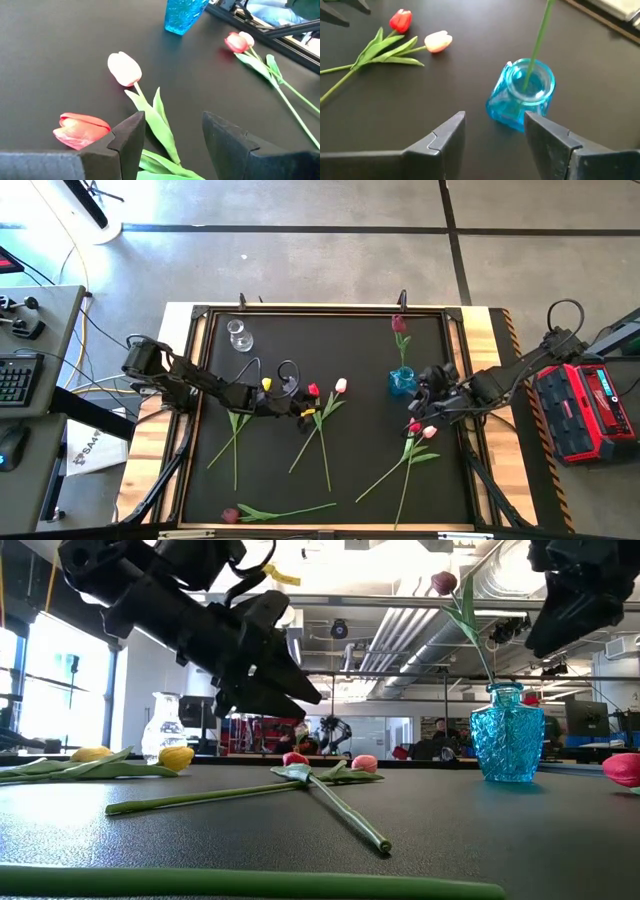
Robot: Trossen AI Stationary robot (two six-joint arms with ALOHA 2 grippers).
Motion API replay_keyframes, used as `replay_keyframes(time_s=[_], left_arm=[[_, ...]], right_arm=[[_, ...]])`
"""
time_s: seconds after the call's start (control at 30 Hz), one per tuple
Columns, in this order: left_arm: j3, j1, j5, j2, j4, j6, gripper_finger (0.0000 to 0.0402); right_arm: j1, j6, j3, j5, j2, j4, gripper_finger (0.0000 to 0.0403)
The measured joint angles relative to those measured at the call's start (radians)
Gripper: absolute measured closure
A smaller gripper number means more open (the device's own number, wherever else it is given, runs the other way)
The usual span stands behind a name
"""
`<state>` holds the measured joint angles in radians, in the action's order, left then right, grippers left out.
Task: Sort flowers into vase by color
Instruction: Put the right yellow flower into the blue vase
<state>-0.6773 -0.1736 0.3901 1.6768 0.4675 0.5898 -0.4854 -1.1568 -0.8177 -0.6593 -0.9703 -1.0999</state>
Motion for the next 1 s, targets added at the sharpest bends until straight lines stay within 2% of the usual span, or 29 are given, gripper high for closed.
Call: replay_keyframes(time_s=[0.17,0.33,0.53,0.73,1.0], left_arm=[[0.0,-0.039,0.0,0.0,0.0,0.006,0.0218],[0.0,-0.049,0.057,0.0,0.003,-0.003,0.0218],[0.0,-0.002,0.092,0.0,0.009,-0.043,0.0218],[0.0,0.032,0.092,0.0,0.009,-0.044,0.0218],[0.0,0.061,0.092,0.0,0.009,-0.084,0.0218]], right_arm=[[0.001,-0.094,0.0,0.051,0.0,-0.032,0.0213],[0.001,-0.311,0.012,0.23,0.0,-0.033,0.0222],[0.001,-0.376,0.075,0.409,0.0,0.009,0.0251],[0.014,-0.374,0.136,0.427,0.0,0.082,0.0279],[0.041,-0.373,0.18,0.468,0.0,0.215,0.0281]])
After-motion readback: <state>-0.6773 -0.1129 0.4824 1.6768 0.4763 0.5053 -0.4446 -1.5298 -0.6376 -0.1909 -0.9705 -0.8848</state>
